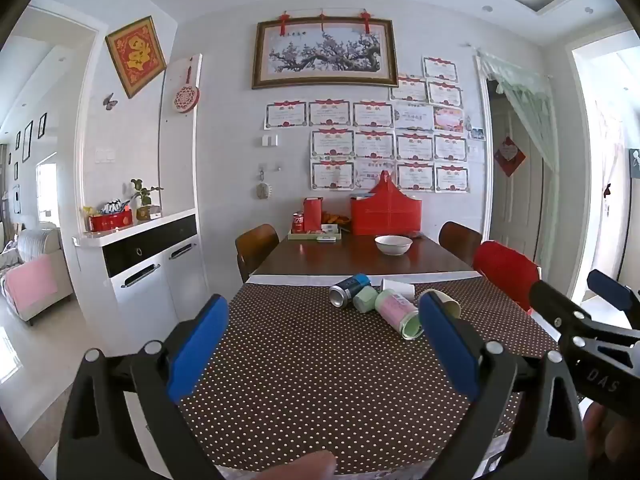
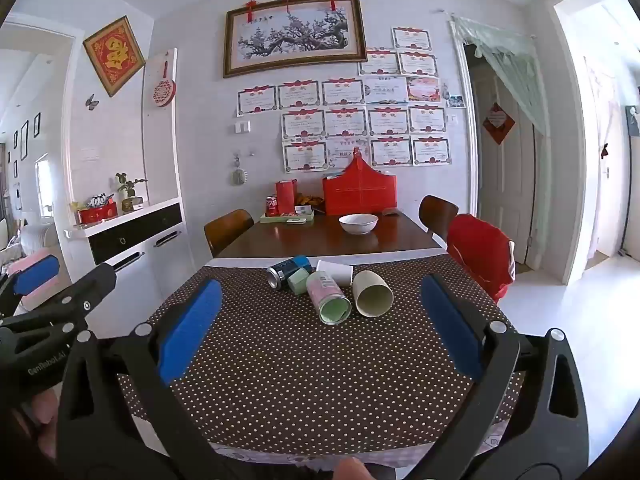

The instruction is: Flip cup upside down

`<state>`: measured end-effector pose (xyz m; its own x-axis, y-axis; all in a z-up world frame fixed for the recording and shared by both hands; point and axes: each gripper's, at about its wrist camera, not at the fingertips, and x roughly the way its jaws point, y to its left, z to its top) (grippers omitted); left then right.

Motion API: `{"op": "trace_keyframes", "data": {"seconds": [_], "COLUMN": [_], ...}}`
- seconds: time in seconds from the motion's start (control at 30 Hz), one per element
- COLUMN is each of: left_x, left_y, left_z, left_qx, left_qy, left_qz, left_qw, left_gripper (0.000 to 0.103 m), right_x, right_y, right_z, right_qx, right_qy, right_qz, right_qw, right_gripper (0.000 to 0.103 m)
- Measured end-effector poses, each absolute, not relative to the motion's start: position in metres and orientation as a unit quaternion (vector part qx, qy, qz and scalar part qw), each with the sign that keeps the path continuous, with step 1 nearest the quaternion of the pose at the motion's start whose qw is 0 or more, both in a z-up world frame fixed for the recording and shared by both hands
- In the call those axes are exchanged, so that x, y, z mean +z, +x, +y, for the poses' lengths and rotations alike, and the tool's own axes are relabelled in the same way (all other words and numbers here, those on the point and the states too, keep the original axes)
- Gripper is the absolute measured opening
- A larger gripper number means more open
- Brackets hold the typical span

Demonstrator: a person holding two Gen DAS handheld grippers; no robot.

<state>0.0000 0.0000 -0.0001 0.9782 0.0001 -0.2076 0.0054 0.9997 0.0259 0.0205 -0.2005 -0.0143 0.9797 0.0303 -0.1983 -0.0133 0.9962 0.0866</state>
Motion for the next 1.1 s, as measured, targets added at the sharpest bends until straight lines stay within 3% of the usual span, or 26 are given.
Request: {"op": "trace_keyframes", "data": {"seconds": [1.1], "left_x": [0.0014], "left_y": [-0.0015], "left_z": [-0.0082], "left_qx": [-0.002], "left_qy": [0.011], "left_qz": [0.107], "left_qw": [0.994], "left_gripper": [0.095], "right_x": [-0.0082], "right_y": [0.0139], "right_z": [-0.2003], "right_qx": [0.009], "right_qy": [0.042], "right_qz": [0.093], "right_qw": [0.995], "right_gripper": [0.097]}}
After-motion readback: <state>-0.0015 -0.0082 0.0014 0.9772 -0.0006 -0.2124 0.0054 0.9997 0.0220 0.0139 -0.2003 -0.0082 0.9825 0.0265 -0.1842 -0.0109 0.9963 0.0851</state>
